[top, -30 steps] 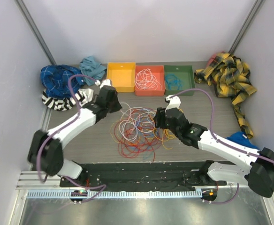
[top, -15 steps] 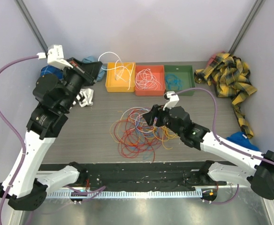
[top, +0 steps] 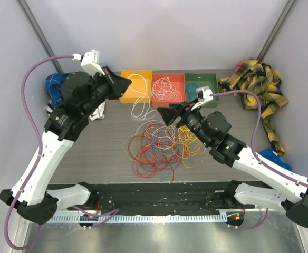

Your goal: Untangle the cables

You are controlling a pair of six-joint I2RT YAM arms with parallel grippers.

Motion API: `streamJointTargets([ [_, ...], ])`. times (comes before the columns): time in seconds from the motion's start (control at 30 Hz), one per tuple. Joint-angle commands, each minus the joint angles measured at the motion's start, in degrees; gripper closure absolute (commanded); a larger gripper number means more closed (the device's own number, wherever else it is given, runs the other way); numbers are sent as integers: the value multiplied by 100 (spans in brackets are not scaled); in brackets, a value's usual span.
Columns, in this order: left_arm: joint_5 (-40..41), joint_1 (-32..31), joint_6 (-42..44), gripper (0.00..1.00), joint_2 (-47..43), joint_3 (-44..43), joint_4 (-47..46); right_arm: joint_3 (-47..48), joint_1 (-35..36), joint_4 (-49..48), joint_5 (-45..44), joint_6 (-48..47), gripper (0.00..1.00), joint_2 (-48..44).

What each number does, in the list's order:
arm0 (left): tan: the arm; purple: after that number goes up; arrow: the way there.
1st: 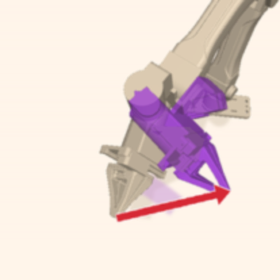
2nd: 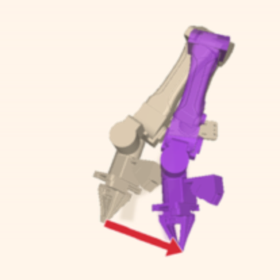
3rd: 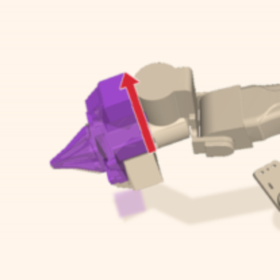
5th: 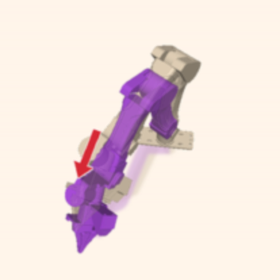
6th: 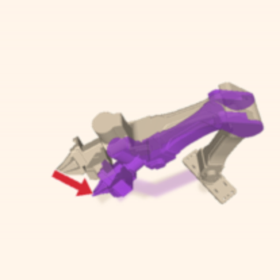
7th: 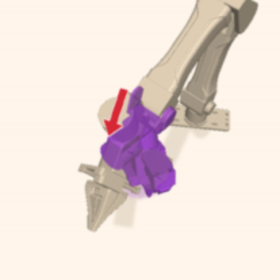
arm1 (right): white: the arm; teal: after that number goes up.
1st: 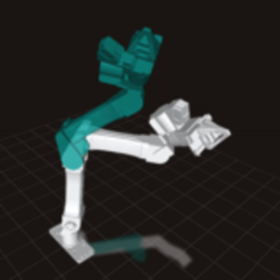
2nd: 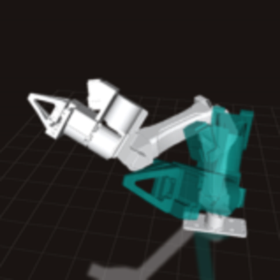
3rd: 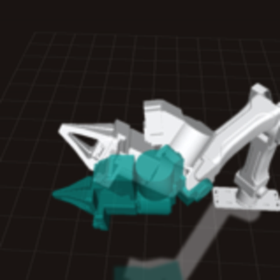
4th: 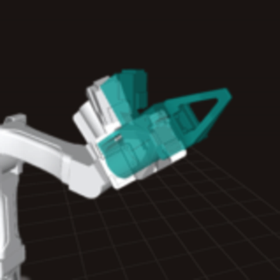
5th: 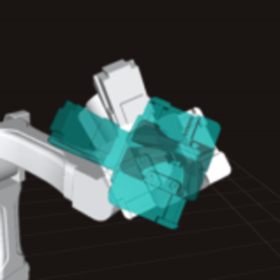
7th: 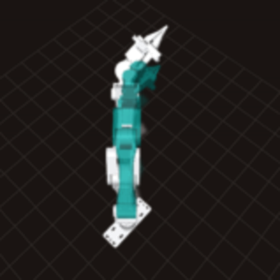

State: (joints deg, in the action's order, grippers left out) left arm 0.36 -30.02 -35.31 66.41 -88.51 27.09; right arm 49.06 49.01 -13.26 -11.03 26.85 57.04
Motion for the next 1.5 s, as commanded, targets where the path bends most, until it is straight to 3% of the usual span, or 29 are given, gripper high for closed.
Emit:
streamJointTargets([
  [0.0,-308,-127,68,100,-94,149,-46,586,20,-388,-198,-321,28,332],
  [0.4,-300,-303,121,100,-181,255,59,1747,20,-186,-233,-602,30,1679],
  [0.47,-291,-303,147,100,-225,273,94,1835,12,-195,-356,-646,42,1846],
  [0.5,-291,-303,173,100,-251,264,121,1870,12,-151,-409,-646,60,1881],
  [0.57,-256,-303,200,100,-269,255,165,1871,20,-133,-523,-646,71,1925],
  [0.6,-247,-303,226,100,-304,273,182,1853,12,-159,-541,-655,81,1917],
  [0.7,-151,-311,261,100,-374,325,200,1835,3,-142,-698,-681,99,1855],
  [0.77,-72,-303,279,100,-453,448,174,1853,3,-81,-708,-716,99,1741],
  [0.87,262,-303,235,84,-524,825,156,2072,12,278,-804,-830,99,1548],
  [0.9,324,-303,235,63,-533,1009,104,2160,3,410,-839,-874,99,1495],
  [0.93,385,-303,122,47,-533,1176,86,2317,3,629,-892,-935,99,1460],
  [1.0,569,-303,-45,20,-550,1747,25,2441,12,824,-1033,-1015,99,1293],
  [1.07,658,-303,-308,0,-655,2430,-325,2617,12,1087,-1094,-1085,99,1188],
  [1.3,939,-303,-1196,0,-1296,4410,-2416,3197,12,1975,-1208,-1410,99,1152],
  [1.47,993,-303,-1312,0,-1508,4816,-3296,3365,12,2371,-1218,-1464,99,1222],
])
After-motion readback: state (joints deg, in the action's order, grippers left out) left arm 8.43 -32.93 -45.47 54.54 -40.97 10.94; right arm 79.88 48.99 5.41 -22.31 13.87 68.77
